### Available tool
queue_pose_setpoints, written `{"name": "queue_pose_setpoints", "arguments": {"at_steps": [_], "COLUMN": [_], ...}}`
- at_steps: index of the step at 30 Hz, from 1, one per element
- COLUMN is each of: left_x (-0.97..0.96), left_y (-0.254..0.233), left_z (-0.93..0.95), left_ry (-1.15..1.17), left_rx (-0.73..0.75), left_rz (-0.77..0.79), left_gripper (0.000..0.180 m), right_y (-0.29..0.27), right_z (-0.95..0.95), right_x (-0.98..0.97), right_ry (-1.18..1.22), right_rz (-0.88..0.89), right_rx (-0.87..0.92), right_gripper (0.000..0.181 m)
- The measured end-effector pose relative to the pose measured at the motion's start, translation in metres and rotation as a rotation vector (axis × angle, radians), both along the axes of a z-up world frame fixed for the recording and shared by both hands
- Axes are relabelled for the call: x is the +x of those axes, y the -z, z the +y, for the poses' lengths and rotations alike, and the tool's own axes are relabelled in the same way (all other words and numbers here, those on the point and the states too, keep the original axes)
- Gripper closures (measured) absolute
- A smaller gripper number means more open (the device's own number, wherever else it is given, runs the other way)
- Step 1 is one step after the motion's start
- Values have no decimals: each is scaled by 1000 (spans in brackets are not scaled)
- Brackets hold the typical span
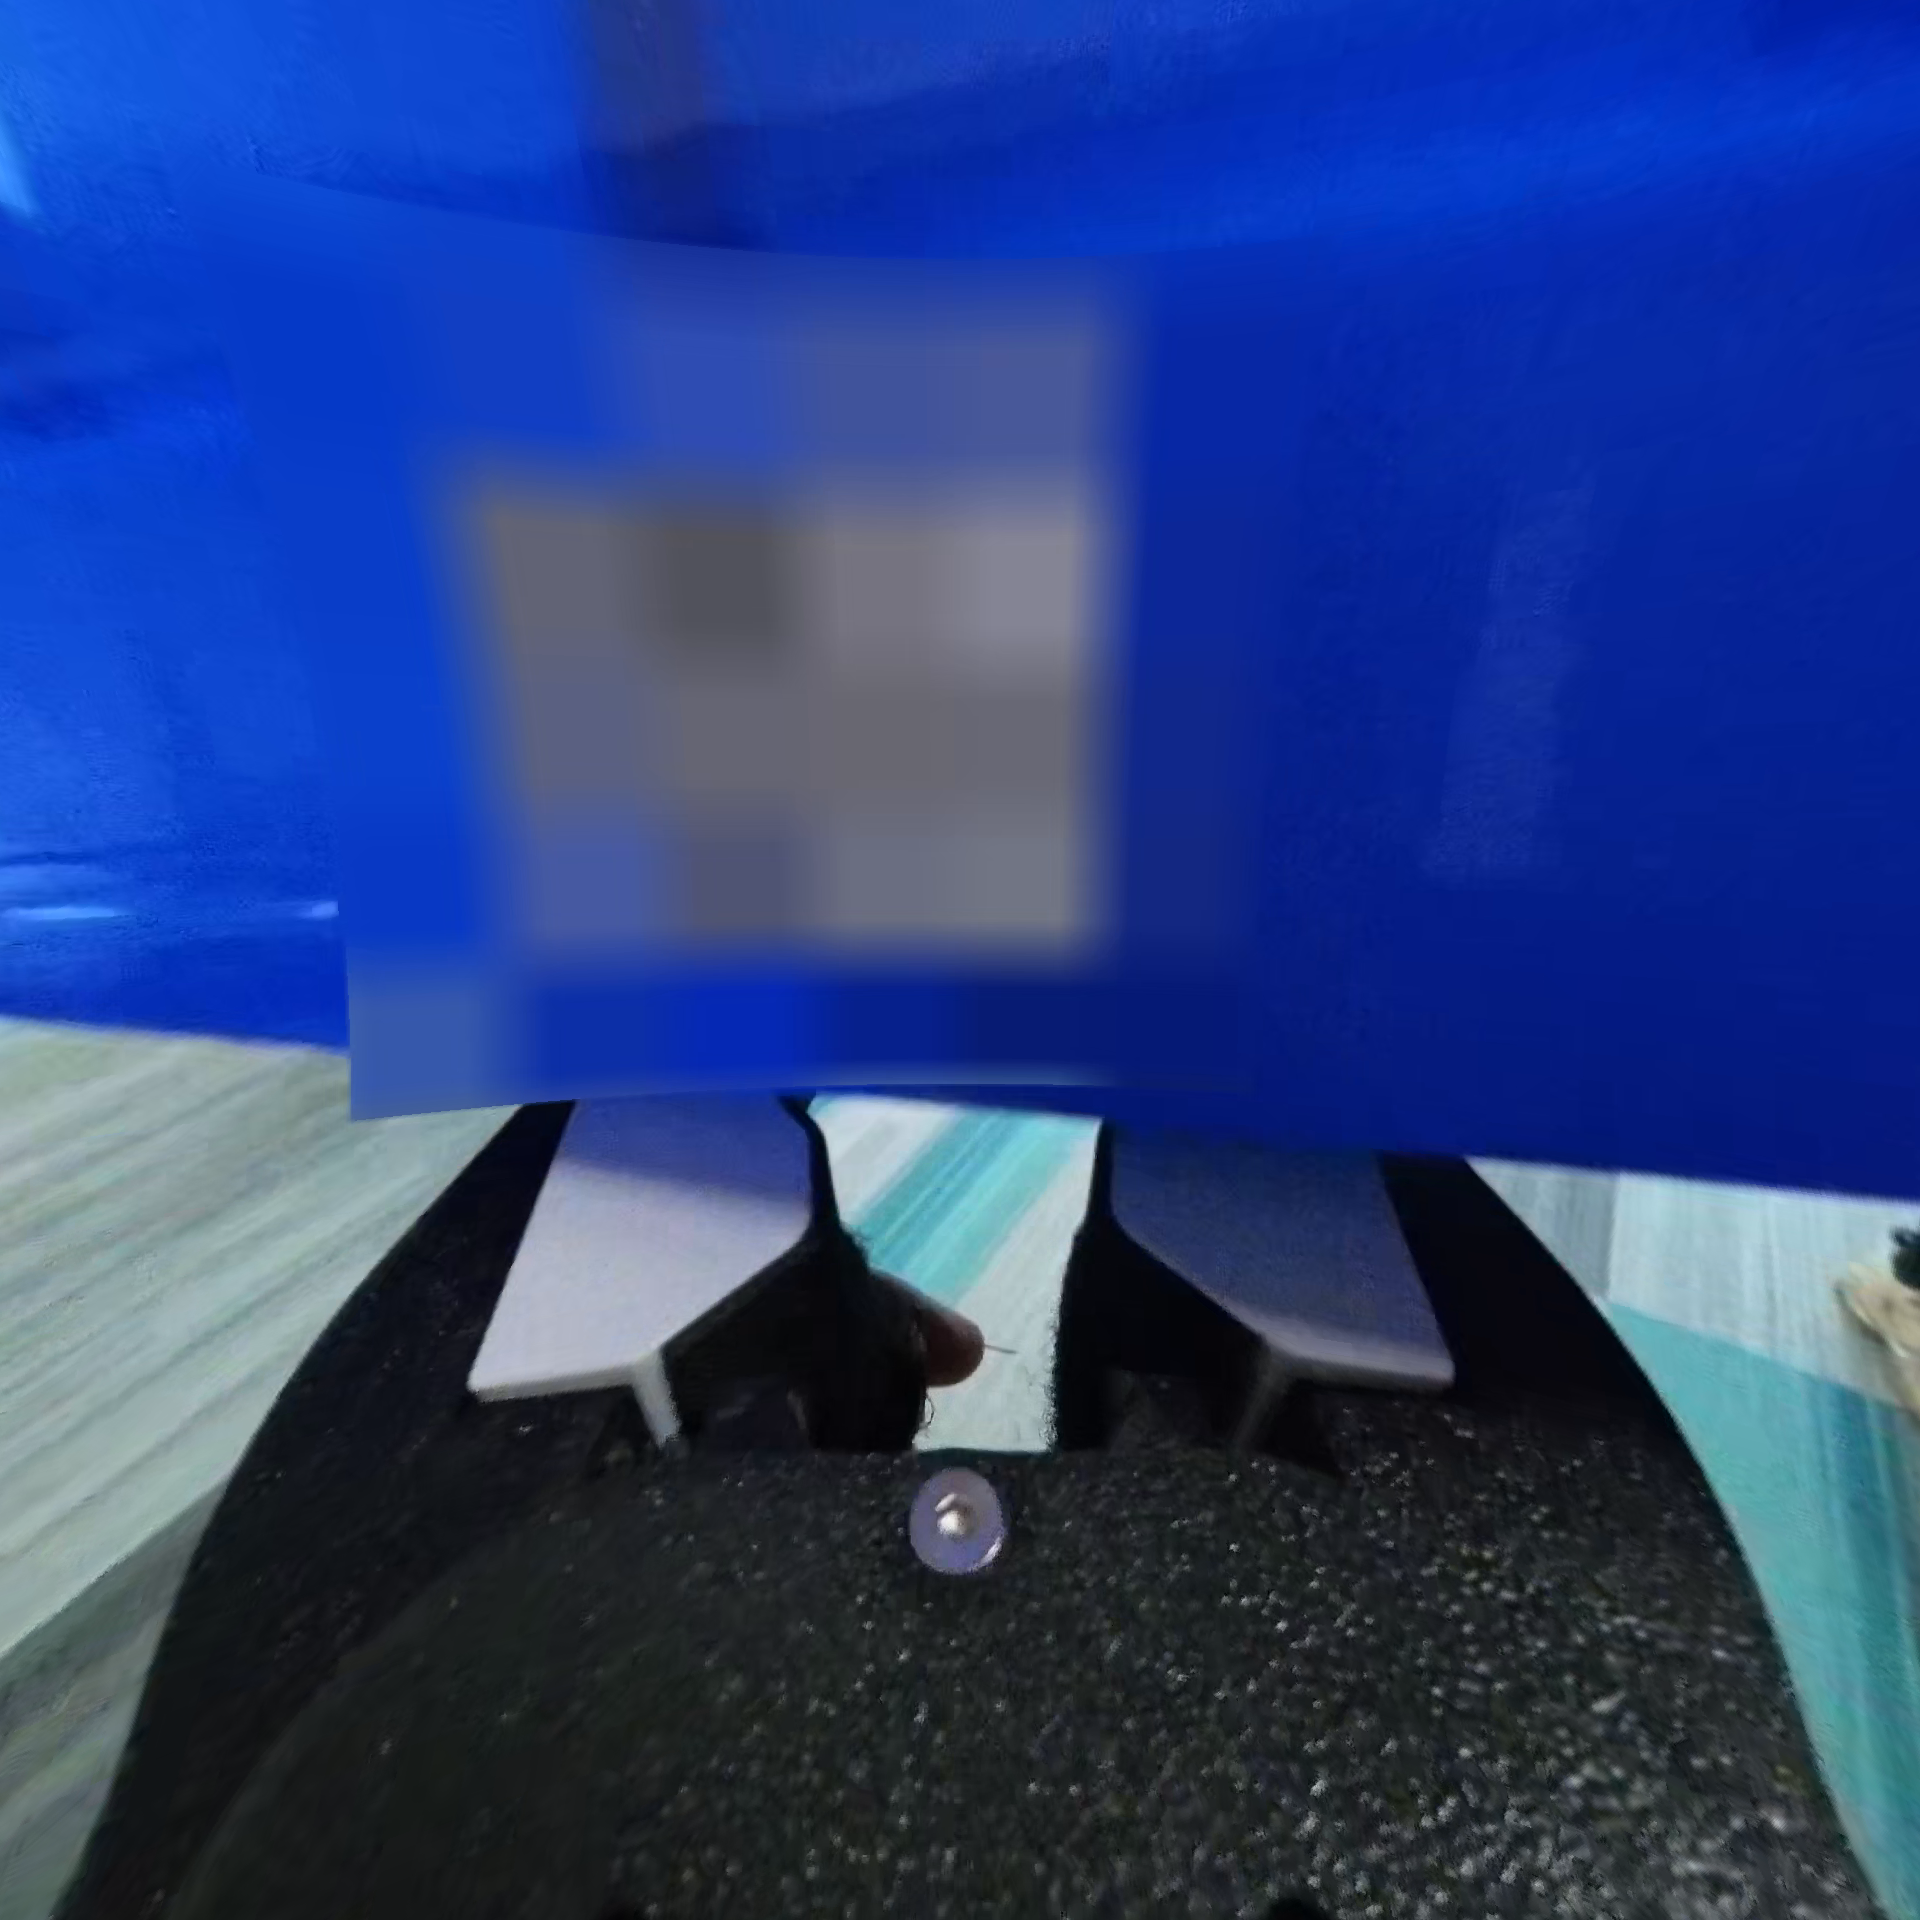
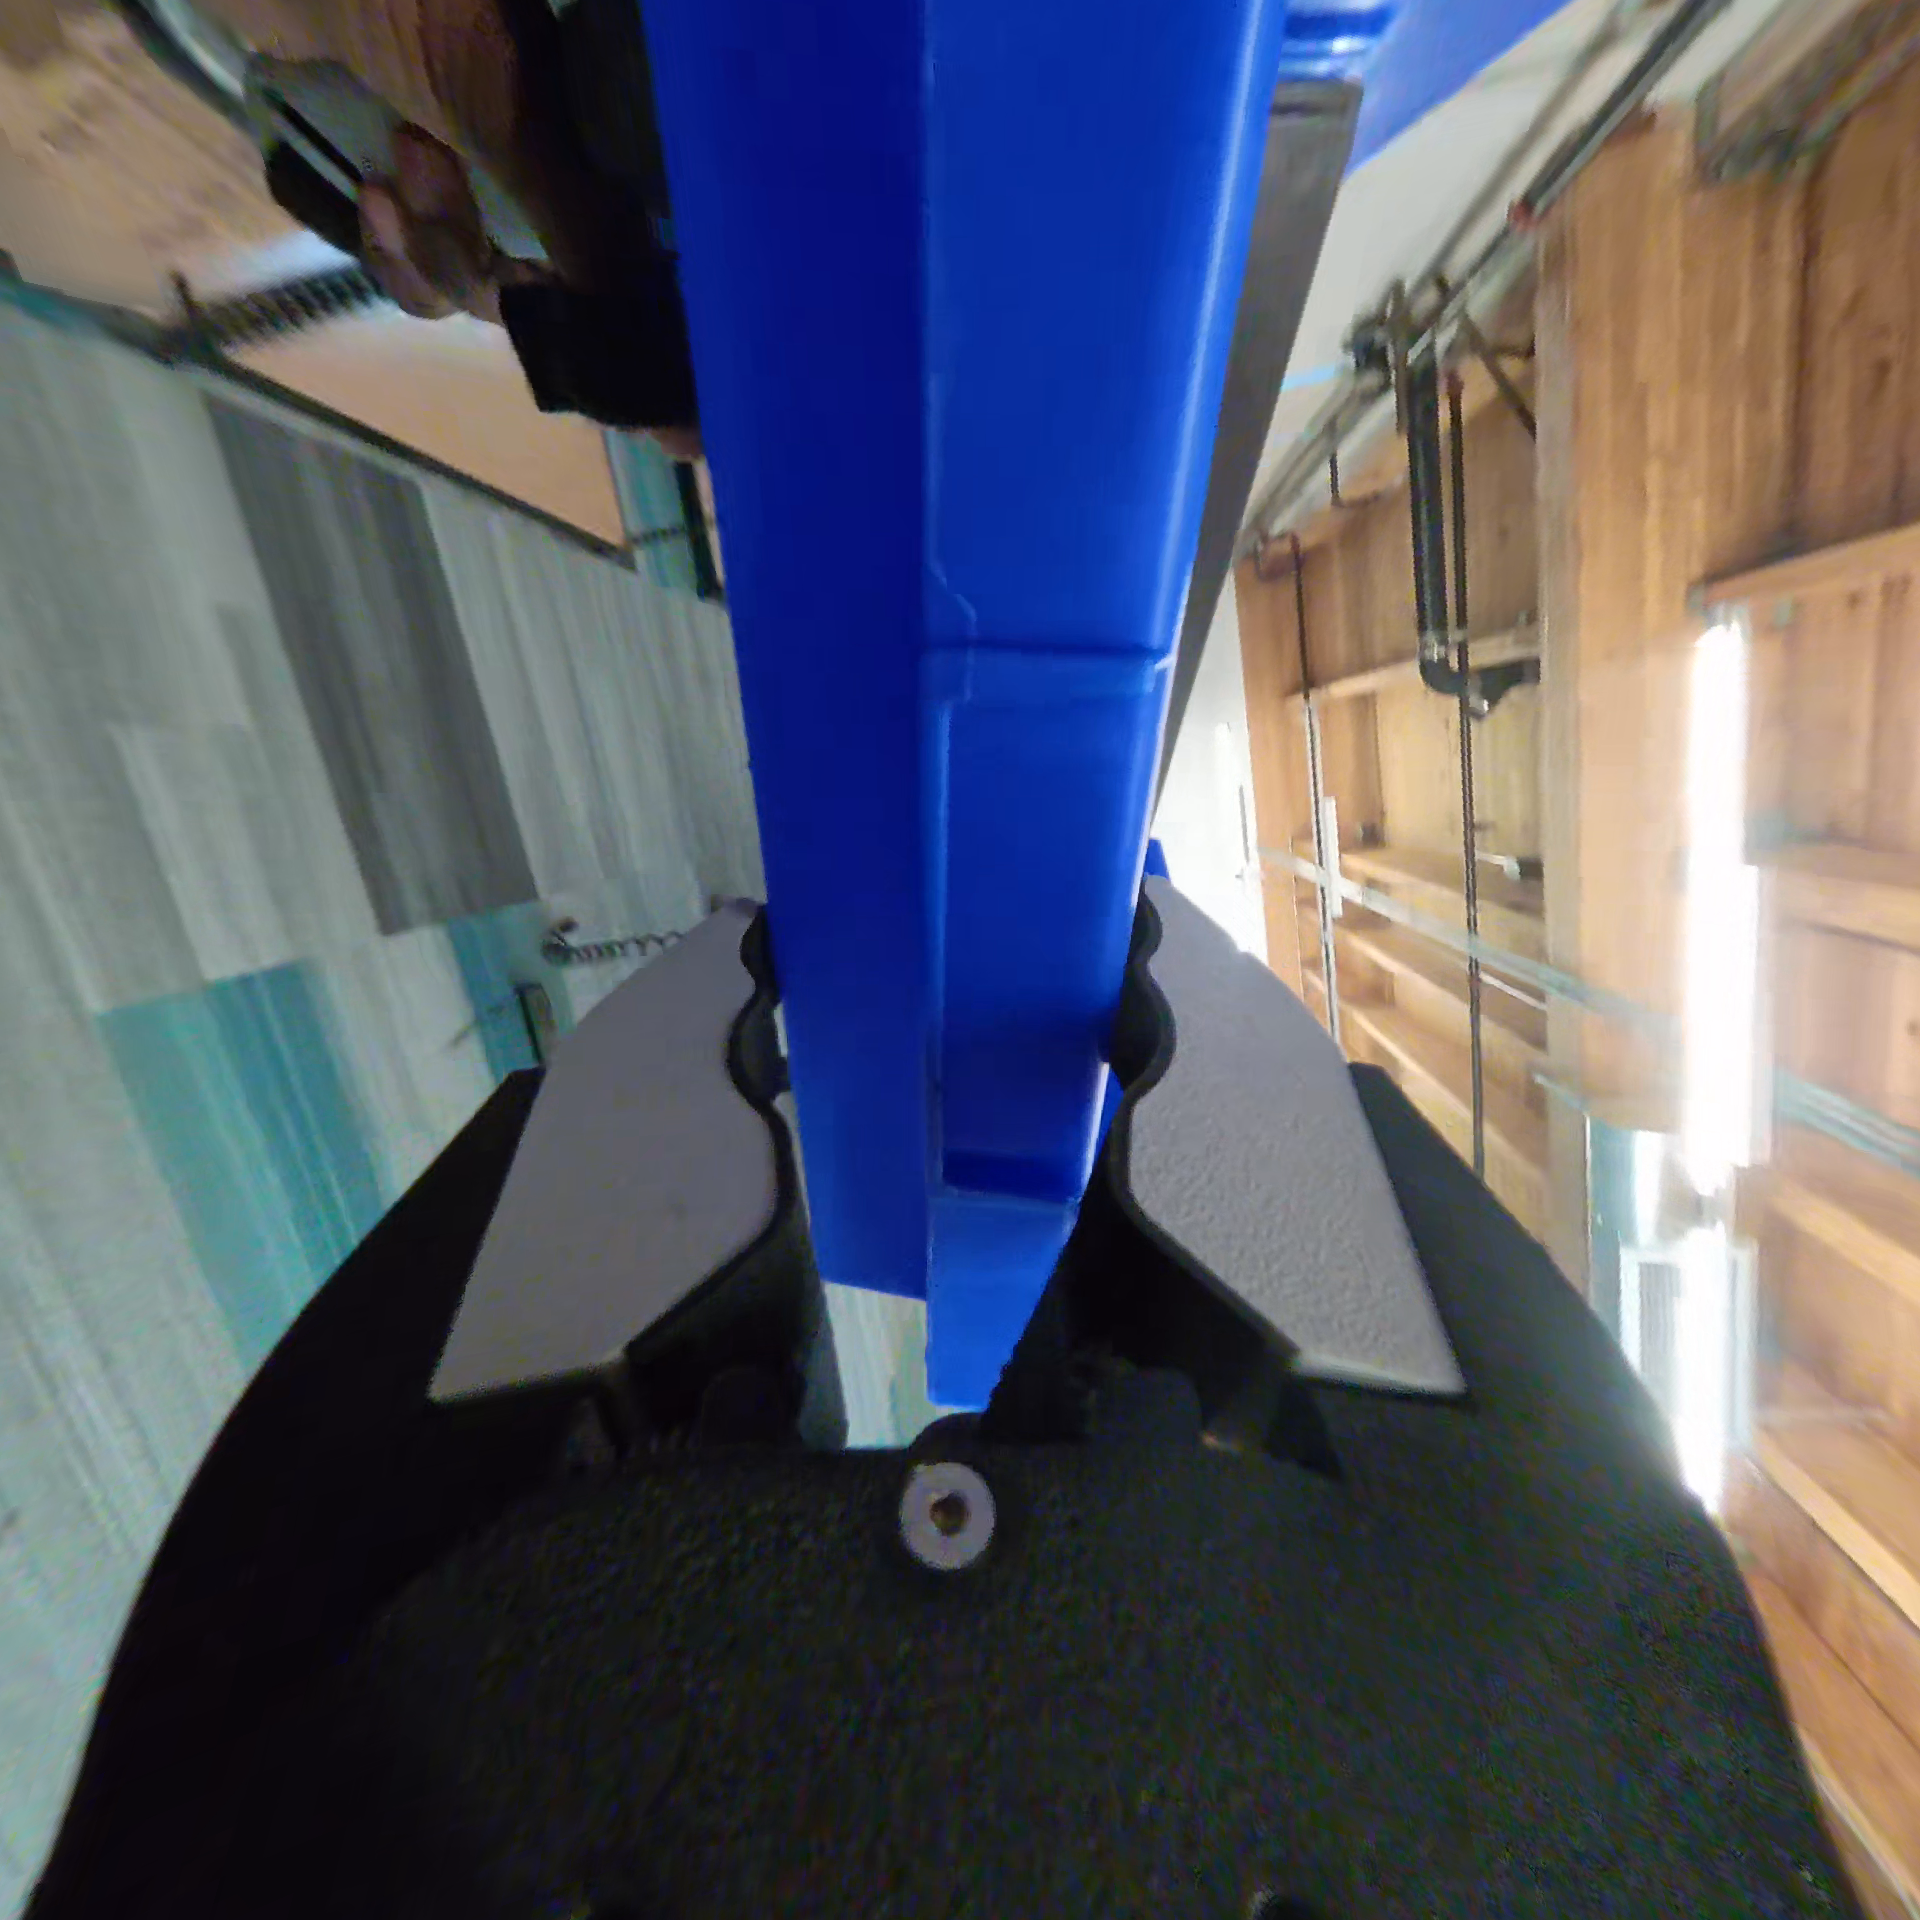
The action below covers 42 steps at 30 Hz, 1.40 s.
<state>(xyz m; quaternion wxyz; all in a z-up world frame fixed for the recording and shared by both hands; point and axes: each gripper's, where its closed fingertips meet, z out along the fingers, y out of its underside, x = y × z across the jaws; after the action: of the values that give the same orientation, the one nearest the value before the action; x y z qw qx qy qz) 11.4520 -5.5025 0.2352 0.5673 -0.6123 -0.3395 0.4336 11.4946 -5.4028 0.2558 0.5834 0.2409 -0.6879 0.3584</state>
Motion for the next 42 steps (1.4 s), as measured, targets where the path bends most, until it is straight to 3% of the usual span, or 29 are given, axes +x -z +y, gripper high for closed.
{"name": "queue_pose_setpoints", "arguments": {"at_steps": [5, 11, 17, 20, 32, 42], "left_x": [-209, -462, -708, -822, -1177, -1321], "left_y": [1, 30, 112, 145, 282, 390], "left_z": [-9, -16, -35, -59, -144, -177], "left_ry": [69, 74, 58, 58, -55, -168], "left_rx": [-12, -35, -71, -5, -48, -20], "left_rz": [111, 167, 28, 12, -140, -278], "left_gripper": [127, 130, 128, 133, 132, 132], "right_y": [14, 44, 106, 138, 272, 385], "right_z": [-12, -38, -67, -90, -173, -220], "right_x": [-195, -461, -729, -848, -1218, -1402], "right_ry": [88, 151, 138, 123, -27, -117], "right_rz": [80, 170, 186, 188, 87, -44], "right_rx": [-18, 125, 301, 326, 338, 345], "right_gripper": [120, 120, 120, 120, 120, 120]}}
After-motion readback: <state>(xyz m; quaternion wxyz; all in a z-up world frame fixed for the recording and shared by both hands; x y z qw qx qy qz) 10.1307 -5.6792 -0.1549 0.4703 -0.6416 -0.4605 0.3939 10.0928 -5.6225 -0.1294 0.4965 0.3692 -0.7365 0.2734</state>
